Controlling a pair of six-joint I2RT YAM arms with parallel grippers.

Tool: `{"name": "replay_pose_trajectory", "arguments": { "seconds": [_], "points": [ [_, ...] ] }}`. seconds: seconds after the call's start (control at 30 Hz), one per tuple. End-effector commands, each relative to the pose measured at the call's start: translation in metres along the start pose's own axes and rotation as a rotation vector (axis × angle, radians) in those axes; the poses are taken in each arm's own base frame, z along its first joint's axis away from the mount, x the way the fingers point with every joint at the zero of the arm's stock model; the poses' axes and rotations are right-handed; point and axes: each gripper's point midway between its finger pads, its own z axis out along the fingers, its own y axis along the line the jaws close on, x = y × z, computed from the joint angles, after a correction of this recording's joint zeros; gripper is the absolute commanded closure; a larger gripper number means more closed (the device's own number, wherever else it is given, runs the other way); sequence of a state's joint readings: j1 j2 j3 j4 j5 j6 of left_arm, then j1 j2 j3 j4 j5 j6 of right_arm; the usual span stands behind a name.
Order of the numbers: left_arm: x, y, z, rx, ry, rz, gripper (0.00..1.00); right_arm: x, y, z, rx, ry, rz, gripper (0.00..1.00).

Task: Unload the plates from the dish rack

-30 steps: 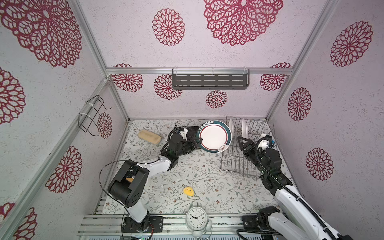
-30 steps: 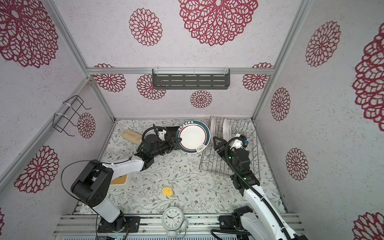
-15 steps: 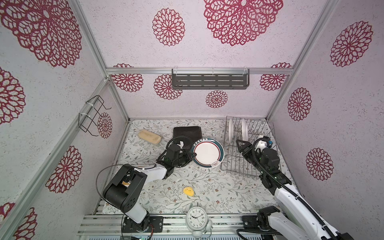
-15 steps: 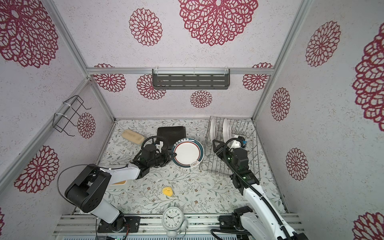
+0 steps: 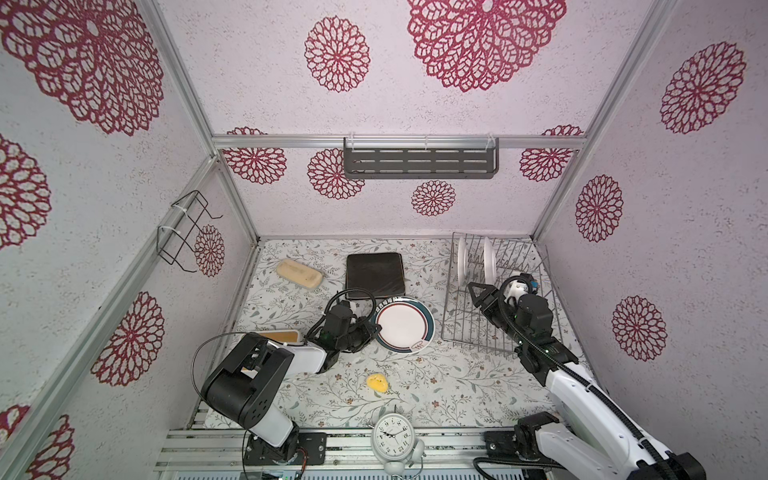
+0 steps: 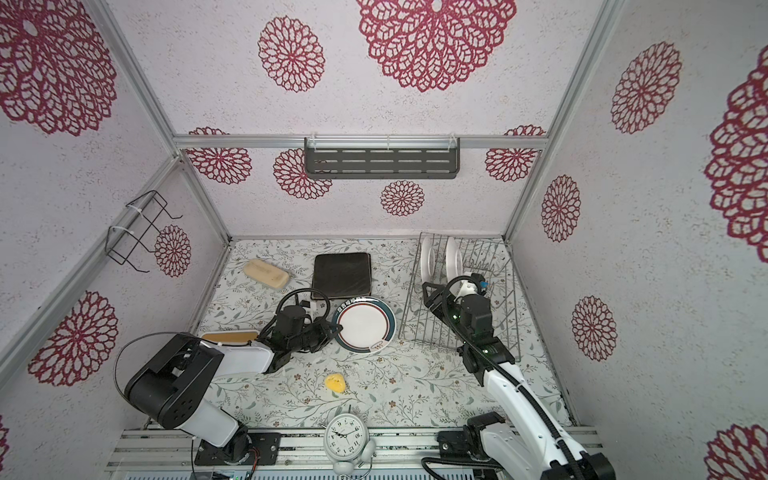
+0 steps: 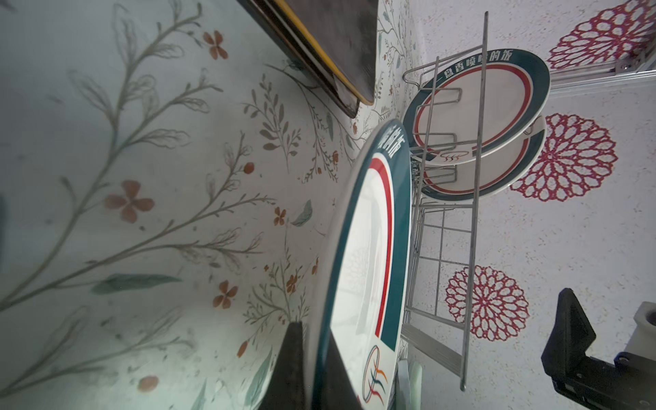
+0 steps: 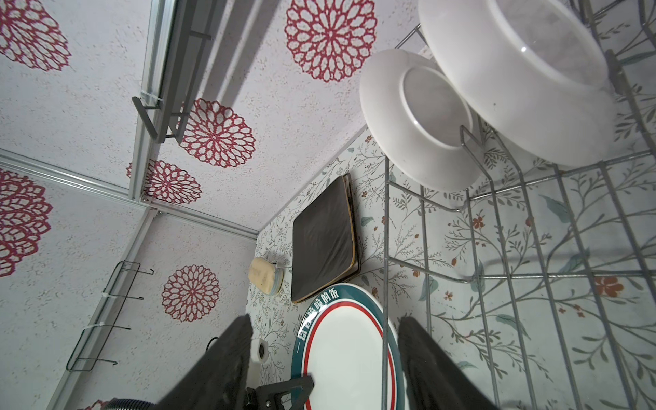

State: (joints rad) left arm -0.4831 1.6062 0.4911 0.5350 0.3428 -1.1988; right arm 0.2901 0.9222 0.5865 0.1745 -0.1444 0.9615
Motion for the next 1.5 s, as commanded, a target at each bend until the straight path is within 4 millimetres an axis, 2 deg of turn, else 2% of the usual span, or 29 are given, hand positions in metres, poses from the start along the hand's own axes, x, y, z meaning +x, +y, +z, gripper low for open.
{"name": "replay_pose_trajectory", "arguments": {
  "seconds": [0.0, 0.3, 0.77, 0.93, 1.2, 1.33, 1.47],
  "points": [
    [-0.011, -0.014, 0.000, 0.085, -0.041, 0.003, 1.00, -0.011, 0.024, -0.001, -0.070, -0.012, -0.033, 0.32],
    [-0.014, 0.019, 0.000, 0.038, -0.046, -0.049, 1.00, -0.005, 0.015, 0.002, -0.039, 0.012, -0.044, 0.31],
    [-0.011, 0.050, -0.010, -0.032, -0.045, -0.084, 1.00, -0.004, 0.013, 0.005, -0.027, 0.020, -0.053, 0.30],
    [-0.010, 0.056, -0.015, -0.057, -0.047, -0.085, 0.86, -0.004, 0.011, 0.006, -0.021, 0.022, -0.053, 0.30],
    [-0.016, 0.056, -0.022, -0.113, -0.034, -0.057, 0.58, -0.007, 0.016, 0.002, -0.017, 0.023, -0.076, 0.29],
    [-0.018, 0.055, -0.029, -0.167, -0.032, -0.031, 0.52, -0.013, 0.020, -0.001, -0.004, 0.006, -0.102, 0.29],
    [-0.028, 0.053, -0.047, -0.264, -0.068, 0.041, 0.48, -0.025, 0.018, 0.000, 0.056, -0.020, -0.160, 0.28]
  ]
}}
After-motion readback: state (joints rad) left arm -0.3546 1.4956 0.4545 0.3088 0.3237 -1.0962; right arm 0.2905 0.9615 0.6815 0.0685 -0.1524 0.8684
